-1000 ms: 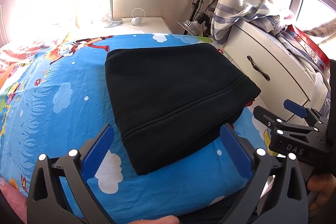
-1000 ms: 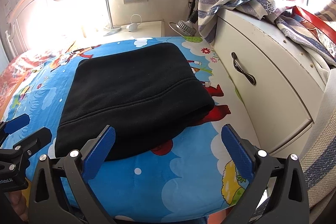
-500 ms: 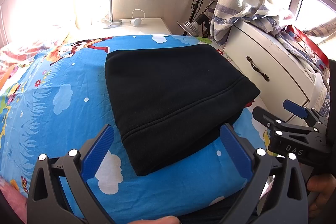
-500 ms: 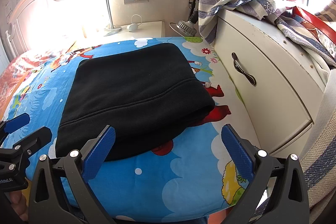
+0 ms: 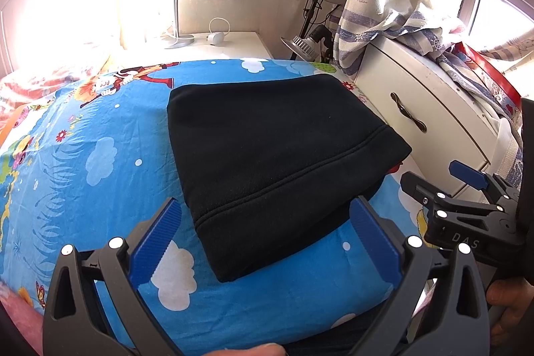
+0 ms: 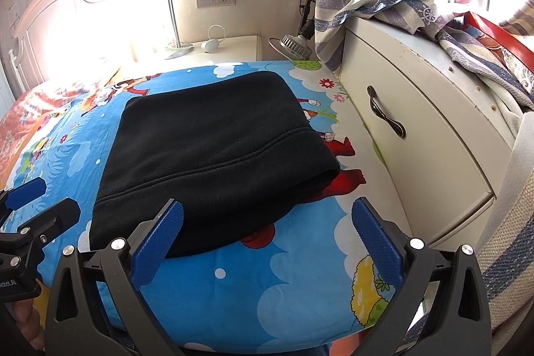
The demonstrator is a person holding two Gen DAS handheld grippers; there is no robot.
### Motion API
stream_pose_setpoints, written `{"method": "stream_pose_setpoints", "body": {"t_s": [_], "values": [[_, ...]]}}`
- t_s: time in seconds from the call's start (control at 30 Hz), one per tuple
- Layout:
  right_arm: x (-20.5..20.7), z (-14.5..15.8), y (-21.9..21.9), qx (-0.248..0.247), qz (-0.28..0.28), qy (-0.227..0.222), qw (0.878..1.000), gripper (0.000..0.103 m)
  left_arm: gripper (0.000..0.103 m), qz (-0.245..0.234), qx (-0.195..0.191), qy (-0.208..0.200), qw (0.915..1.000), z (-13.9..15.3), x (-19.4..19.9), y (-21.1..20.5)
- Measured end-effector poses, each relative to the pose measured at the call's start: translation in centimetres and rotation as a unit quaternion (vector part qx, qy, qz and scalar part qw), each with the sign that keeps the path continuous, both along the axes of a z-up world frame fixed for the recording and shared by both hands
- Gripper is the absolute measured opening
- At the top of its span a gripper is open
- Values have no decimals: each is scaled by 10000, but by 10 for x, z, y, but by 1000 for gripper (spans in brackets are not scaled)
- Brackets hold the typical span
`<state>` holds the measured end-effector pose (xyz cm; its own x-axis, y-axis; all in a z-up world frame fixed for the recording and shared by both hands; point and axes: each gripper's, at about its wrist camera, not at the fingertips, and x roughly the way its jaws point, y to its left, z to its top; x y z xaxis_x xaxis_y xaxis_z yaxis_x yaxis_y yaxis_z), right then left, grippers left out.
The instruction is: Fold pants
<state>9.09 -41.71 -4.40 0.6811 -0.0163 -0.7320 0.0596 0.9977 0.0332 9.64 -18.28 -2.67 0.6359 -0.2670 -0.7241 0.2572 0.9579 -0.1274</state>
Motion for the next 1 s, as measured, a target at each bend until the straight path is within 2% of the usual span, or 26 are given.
{"method": "stream_pose_setpoints", "body": {"t_s": [0.53,0.83,1.0], "values": [[-2,5,3,18,24,-42,10000,98,101,-5,7,-6,10000,0,0,1],[-4,5,6,195,175,-56,9996,98,101,12,10,3,10000,0,1,2],[-4,4,7,158,166,-35,9997,98,101,42,212,-217,9995,0,-3,-3]]}}
